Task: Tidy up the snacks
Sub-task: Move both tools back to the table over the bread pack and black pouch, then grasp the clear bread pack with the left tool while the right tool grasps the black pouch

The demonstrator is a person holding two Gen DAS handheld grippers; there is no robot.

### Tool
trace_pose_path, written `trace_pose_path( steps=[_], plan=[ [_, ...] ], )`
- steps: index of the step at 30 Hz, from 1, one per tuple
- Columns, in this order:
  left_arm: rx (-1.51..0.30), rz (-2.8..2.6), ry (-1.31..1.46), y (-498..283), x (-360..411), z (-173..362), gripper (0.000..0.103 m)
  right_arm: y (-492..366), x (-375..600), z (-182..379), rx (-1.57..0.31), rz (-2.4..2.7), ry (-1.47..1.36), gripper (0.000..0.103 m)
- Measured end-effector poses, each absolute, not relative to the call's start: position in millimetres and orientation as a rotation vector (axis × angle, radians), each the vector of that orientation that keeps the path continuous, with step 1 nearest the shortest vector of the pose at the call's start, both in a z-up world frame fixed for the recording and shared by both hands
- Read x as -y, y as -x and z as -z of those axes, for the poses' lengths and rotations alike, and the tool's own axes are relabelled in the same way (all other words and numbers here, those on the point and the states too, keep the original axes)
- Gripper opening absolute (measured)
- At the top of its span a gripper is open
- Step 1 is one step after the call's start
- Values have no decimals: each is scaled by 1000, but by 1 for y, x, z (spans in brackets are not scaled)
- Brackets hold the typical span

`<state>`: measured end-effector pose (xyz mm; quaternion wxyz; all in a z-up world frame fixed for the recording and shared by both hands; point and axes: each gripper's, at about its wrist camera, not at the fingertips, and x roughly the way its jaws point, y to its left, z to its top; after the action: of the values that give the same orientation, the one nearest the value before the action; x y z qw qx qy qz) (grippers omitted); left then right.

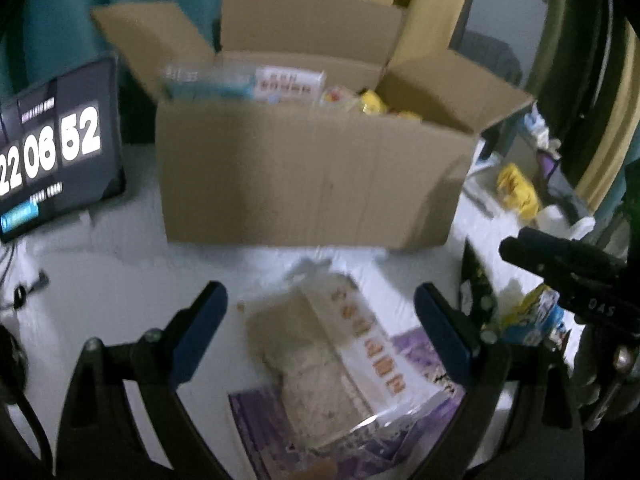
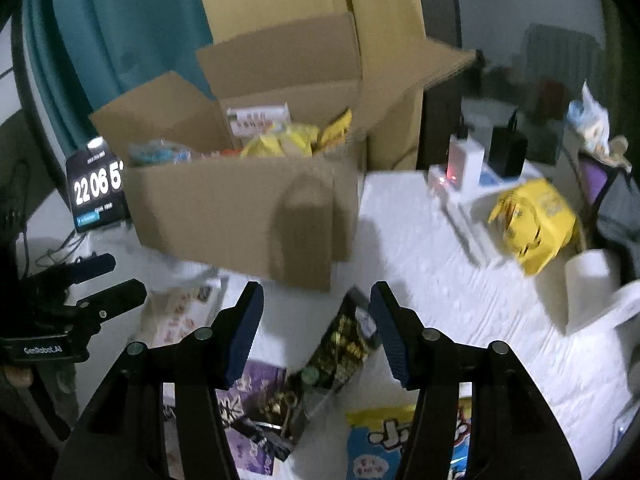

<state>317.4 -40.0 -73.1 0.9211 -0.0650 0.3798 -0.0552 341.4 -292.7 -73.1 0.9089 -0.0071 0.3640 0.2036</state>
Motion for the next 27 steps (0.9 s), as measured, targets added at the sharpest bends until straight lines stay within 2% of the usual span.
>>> trace_pose_path(
  steps=[9, 23, 25, 27],
  plan=[
    [-914, 76, 139, -317, 43, 113, 96, -353, 302, 103, -858, -421, -56, 59],
    [-979, 146, 112, -337, 62, 118, 96, -364, 294, 128, -970, -412, -29, 59],
    [-983, 157, 100, -339, 65, 117, 96, -363, 293, 128, -967, -417, -23, 56],
    [-981, 168, 88, -340, 67, 117, 96, -362, 291, 128, -968, -430, -20, 44]
  ],
)
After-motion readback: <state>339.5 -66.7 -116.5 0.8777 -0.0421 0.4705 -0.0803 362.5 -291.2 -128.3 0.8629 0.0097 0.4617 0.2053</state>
